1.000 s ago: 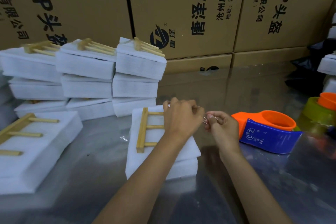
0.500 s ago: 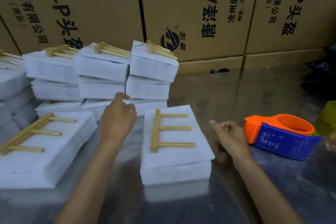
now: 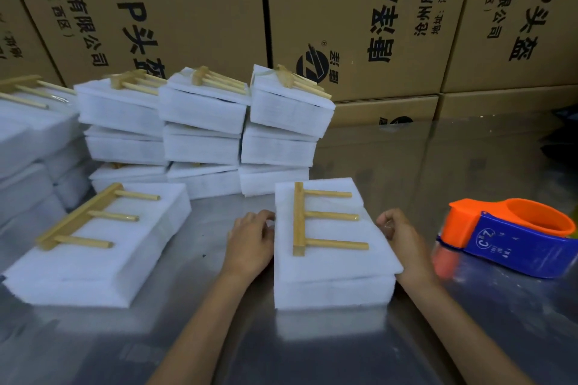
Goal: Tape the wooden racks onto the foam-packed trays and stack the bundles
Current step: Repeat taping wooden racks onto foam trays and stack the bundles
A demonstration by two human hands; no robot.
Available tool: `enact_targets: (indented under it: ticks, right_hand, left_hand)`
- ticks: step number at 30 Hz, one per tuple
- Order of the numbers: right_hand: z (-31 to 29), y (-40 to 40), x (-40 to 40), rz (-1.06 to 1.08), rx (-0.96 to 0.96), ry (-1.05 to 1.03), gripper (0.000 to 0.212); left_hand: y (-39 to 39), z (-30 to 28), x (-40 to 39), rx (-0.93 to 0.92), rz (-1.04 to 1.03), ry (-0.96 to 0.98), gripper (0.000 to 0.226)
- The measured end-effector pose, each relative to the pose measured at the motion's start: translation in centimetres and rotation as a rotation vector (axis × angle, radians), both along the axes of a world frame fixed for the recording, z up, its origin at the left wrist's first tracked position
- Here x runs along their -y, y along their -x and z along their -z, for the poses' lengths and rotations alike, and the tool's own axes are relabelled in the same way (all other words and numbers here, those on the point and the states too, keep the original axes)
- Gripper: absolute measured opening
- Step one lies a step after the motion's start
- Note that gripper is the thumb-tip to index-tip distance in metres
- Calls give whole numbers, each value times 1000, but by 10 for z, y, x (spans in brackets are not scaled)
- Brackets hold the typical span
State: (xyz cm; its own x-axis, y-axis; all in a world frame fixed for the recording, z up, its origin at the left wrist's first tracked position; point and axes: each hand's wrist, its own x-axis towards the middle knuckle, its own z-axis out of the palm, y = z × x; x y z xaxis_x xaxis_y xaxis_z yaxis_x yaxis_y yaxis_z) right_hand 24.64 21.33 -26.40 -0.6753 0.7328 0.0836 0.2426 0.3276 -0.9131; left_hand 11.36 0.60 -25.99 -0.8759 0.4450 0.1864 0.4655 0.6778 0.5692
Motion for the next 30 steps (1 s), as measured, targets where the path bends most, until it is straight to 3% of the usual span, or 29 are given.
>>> enact_targets:
  ticks: [5, 8, 10, 14, 16, 23, 26, 30]
  right_hand:
    - [-1, -3, 6, -33, -193, 61, 24]
    - [-6, -3, 13, -32, -351, 198, 34]
    - [-10, -2, 15, -33, -460, 365, 29]
    - [-18, -6, 18, -40, -471, 519, 10]
    - [-21, -8, 20, -53, -451, 600, 20]
    - [-30, -13, 22, -87, -402, 664, 30]
    - [-34, -15, 27, -147, -345, 634, 26]
    - [-36, -14, 29, -128, -326, 674, 51]
  left_hand:
    - [-17, -21, -5, 339, 60, -626, 28]
    - [-28, -31, -11, 472, 43, -847, 29]
    - [-33, -34, -13, 631, 12, -976, 25]
    - [-40, -32, -13, 941, 42, -1014, 27]
    - [-42, -33, -13, 1017, 66, -1043, 27]
    - [-44, -27, -17, 1063, 15, -1063, 32]
    - [-44, -26, -13, 1098, 51, -1068, 48]
    - [-46, -27, -14, 1140, 96, -1094, 59]
